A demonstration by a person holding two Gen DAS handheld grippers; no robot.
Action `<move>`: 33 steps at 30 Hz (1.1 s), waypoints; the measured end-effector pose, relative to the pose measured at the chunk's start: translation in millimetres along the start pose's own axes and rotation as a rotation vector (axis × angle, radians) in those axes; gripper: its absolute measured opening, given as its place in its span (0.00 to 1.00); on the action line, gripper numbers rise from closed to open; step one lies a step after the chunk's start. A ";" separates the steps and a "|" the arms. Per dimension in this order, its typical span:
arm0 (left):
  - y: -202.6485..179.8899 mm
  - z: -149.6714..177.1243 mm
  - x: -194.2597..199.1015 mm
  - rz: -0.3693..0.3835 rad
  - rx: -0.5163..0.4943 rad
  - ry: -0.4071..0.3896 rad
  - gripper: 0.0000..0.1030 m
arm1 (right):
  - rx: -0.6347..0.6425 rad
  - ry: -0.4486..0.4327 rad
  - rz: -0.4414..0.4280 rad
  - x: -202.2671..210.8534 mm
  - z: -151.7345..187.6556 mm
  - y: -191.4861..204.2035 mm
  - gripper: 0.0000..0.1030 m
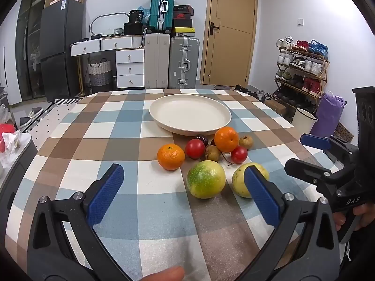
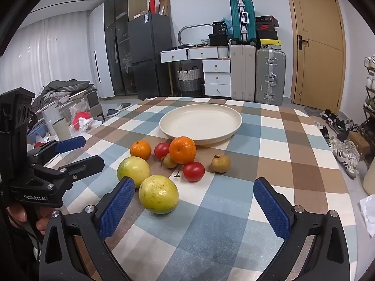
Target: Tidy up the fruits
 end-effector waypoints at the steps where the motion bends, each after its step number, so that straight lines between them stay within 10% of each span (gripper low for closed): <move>1: 0.1 0.0 0.1 0.001 0.003 0.001 0.99 | 0.001 0.004 0.001 -0.2 0.0 0.0 1.00; 33: 0.2 0.1 -0.2 0.001 0.003 0.006 0.99 | 0.011 0.010 0.008 -1.3 0.4 0.8 1.00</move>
Point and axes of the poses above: each gripper's, at about its wrist camera, not at the fingertips, and x roughly against the way its jaws point, y to its left, z to its underside, the point moved 1 cm from there along -x, roughly the way its jaws point, and after that the axes turned 3 degrees about -x, right-handed, at the moved point
